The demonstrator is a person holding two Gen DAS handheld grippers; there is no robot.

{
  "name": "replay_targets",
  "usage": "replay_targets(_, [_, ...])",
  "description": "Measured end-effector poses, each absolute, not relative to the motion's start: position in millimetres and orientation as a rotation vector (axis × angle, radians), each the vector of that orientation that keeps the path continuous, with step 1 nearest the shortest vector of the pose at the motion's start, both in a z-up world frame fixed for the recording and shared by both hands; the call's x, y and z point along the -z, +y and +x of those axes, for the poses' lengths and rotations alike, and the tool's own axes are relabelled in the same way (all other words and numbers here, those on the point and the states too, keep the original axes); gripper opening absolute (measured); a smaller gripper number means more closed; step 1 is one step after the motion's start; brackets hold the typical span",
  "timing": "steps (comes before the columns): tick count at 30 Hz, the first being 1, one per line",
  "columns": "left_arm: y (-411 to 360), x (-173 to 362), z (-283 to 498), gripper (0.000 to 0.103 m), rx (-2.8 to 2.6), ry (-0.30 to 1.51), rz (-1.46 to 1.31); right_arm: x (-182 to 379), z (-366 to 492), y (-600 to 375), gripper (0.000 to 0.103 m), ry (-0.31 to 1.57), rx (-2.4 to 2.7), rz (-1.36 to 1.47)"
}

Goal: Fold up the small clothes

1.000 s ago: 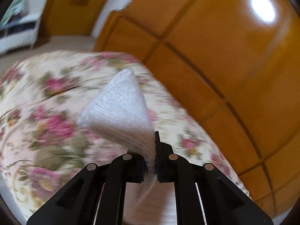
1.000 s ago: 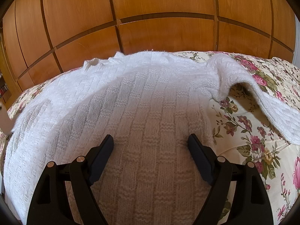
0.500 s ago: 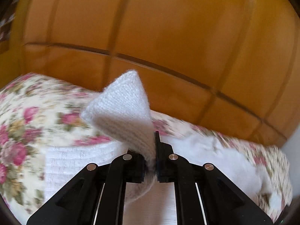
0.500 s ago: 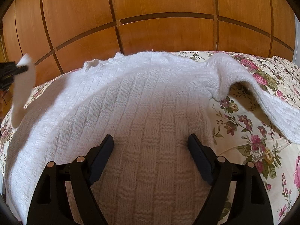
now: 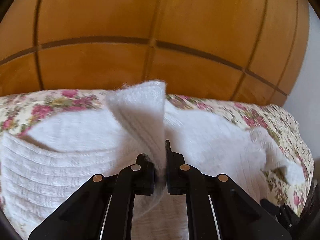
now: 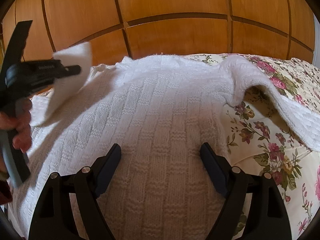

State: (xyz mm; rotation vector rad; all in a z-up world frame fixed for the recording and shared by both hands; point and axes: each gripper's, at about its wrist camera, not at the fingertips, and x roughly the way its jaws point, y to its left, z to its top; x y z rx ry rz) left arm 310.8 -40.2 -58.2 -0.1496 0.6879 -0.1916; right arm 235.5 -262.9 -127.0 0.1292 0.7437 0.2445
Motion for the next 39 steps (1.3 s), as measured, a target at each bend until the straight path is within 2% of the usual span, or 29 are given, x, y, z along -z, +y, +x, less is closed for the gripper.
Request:
replay_targets(2, [-47.2, 66.5, 311.3, 0.007, 0.221, 0.704, -0.145, 127.2, 235.7, -263.2, 0.081, 0.744, -0.245, 0.131])
replay_targets(3, [-49.4, 71.3, 310.2, 0.017, 0.242, 0.715, -0.144, 127.2, 235.7, -263.3, 0.081, 0.744, -0.245, 0.13])
replay_targets(4, [-50.3, 74.4, 307.9, 0.036, 0.256, 0.726, -0.142, 127.1, 235.8, -262.9, 0.081, 0.744, -0.245, 0.131])
replay_targets(5, [-50.4, 77.1, 304.9, 0.049, 0.27, 0.733, -0.144, 127.2, 235.6, -263.4, 0.081, 0.744, -0.245, 0.131])
replay_targets(6, [-46.8, 77.5, 298.6, 0.067, 0.289, 0.725, -0.156, 127.2, 235.6, -263.4, 0.081, 0.744, -0.246, 0.131])
replay_targets(7, [-39.7, 75.5, 289.7, 0.073, 0.295, 0.696, -0.175, 127.2, 235.7, -263.1, 0.081, 0.744, -0.246, 0.131])
replay_targets(9, [-20.0, 71.2, 271.0, 0.078, 0.28, 0.635, -0.233, 127.3, 235.5, -263.5, 0.081, 0.744, -0.245, 0.131])
replay_targets(13, [29.7, 73.5, 231.7, 0.078, 0.217, 0.563, -0.327, 126.9, 235.1, -263.9, 0.081, 0.739, -0.247, 0.133])
replay_targets(18, [91.3, 95.6, 198.3, 0.078, 0.165, 0.592, -0.538, 118.0, 228.8, -264.6, 0.08, 0.706, -0.23, 0.131])
replay_targets(20, [108.0, 100.2, 185.8, 0.078, 0.155, 0.585, -0.582, 108.2, 232.7, -257.1, 0.075, 0.707, -0.255, 0.117])
replay_targets(25, [125.9, 107.5, 163.3, 0.078, 0.134, 0.573, -0.627, 79.4, 267.2, -227.5, 0.073, 0.704, -0.379, 0.2])
replay_targets(29, [131.8, 113.1, 163.4, 0.078, 0.115, 0.583, -0.661, 85.4, 315.4, -200.7, 0.072, 0.791, -0.421, 0.266])
replay_targets(31, [131.0, 115.8, 166.2, 0.079, 0.113, 0.595, -0.665, 100.2, 339.3, -189.6, 0.064, 0.868, -0.412, 0.306])
replay_targets(33, [129.7, 116.9, 166.2, 0.082, 0.124, 0.591, -0.665, 111.3, 347.4, -182.9, 0.037, 0.907, -0.403, 0.322])
replay_targets(34, [129.5, 117.0, 166.6, 0.083, 0.131, 0.589, -0.667, 111.7, 347.9, -178.9, 0.032, 0.893, -0.415, 0.314])
replay_targets(35, [129.6, 117.4, 167.4, 0.084, 0.139, 0.586, -0.673, 109.8, 347.2, -177.9, 0.018, 0.876, -0.42, 0.303])
replay_targets(36, [130.3, 117.9, 167.5, 0.086, 0.146, 0.582, -0.679, 104.9, 344.3, -179.5, 0.009, 0.835, -0.42, 0.291])
replay_targets(37, [131.0, 118.3, 167.5, 0.089, 0.162, 0.576, -0.689, 100.4, 341.8, -185.2, 0.006, 0.793, -0.409, 0.299])
replay_targets(39, [130.9, 116.7, 168.8, 0.092, 0.17, 0.578, -0.698, 95.5, 338.9, -198.6, 0.006, 0.739, -0.358, 0.332])
